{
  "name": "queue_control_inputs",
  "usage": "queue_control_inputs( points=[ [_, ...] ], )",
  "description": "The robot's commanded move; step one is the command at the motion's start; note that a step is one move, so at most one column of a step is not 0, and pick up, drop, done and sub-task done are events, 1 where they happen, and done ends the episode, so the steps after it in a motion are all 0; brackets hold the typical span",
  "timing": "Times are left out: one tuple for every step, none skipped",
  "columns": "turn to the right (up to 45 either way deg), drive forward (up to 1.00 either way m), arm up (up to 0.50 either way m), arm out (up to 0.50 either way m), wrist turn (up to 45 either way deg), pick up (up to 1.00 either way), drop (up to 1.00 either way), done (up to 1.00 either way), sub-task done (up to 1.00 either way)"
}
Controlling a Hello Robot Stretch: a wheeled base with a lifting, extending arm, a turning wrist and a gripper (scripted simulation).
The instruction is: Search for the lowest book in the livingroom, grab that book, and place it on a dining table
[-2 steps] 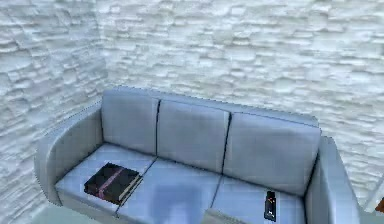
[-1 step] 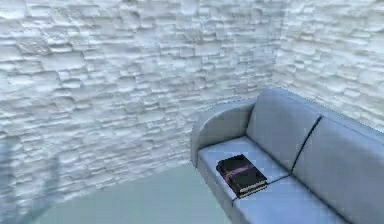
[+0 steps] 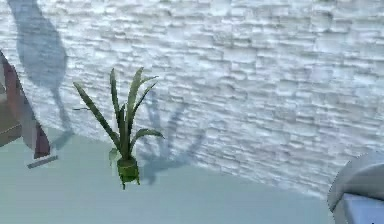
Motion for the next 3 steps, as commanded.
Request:
queue_control_inputs(
  points=[
    [-24.0,0.00,0.00,0.00,0.0,0.00,0.00,0.00,0.00],
    [45.0,0.00,0.00,0.00,0.0,0.00,0.00,0.00,0.00],
    [18.0,0.00,0.00,0.00,0.0,0.00,0.00,0.00,0.00]
  ],
)
